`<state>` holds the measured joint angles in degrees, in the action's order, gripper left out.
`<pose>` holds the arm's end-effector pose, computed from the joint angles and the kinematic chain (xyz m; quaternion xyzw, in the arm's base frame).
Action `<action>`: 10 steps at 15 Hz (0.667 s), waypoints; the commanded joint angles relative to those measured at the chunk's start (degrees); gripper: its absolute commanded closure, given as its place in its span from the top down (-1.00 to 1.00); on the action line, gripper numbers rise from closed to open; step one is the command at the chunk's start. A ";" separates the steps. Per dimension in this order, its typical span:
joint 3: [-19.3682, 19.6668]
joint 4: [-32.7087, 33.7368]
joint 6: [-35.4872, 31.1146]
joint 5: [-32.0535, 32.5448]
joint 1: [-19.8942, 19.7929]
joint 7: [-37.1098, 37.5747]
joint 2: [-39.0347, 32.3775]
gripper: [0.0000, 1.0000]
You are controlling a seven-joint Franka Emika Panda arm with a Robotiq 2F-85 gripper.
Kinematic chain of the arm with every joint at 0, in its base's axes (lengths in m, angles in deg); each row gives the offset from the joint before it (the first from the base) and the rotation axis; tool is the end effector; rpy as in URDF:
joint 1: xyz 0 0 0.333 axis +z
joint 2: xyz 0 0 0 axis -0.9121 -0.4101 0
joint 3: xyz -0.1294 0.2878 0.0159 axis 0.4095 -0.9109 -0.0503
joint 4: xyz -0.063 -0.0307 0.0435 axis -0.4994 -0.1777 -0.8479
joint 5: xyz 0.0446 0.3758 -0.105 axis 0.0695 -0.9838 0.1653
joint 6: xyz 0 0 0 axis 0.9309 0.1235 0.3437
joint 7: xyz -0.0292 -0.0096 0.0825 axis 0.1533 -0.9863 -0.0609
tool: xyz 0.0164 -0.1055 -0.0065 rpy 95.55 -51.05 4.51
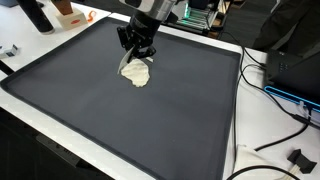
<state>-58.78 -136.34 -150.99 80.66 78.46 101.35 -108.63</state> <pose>0.6046 0.1375 0.2871 0.9686 0.0121 0.1367 0.2072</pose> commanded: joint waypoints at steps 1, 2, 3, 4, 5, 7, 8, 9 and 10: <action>-0.26 -6.14 -10.42 -2.32 -2.85 -4.60 4.16 -0.98; -0.38 -7.26 -13.50 -3.82 -3.70 -6.38 4.67 -0.98; -0.51 -8.26 -16.33 -5.68 -4.47 -8.42 5.07 -0.98; -0.66 -9.32 -18.93 -8.20 -5.22 -10.86 5.39 -0.98; -0.82 -10.28 -21.06 -11.37 -5.86 -13.75 5.61 -0.98; -1.77 -12.14 -24.60 -19.99 -7.21 -21.32 5.96 -0.98; -2.84 -12.79 -25.45 -24.88 -8.21 -25.28 5.95 -0.98; -4.69 -13.33 -26.21 -29.83 -9.69 -29.72 5.91 -0.98; -5.80 -13.52 -26.34 -34.25 -10.44 -33.37 5.78 -0.98</action>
<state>-60.62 -146.67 -175.22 57.32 71.33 77.66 -104.33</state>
